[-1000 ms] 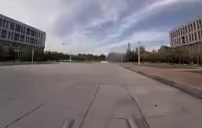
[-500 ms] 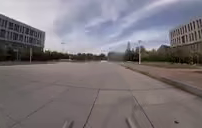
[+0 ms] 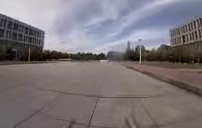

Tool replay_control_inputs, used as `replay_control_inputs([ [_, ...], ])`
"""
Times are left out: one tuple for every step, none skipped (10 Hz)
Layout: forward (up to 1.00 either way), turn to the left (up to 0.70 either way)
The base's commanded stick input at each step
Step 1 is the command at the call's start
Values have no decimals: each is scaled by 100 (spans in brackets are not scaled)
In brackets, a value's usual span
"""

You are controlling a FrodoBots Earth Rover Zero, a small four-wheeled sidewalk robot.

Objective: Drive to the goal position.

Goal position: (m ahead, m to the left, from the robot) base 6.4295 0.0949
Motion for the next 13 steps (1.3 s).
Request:
replay_control_inputs([
  [100,0],
  [100,0],
  [100,0],
  [100,0],
  [100,0],
  [100,0],
  [100,0],
  [100,0],
  [100,0],
  [100,0],
  [100,0],
  [100,0],
  [100,0],
])
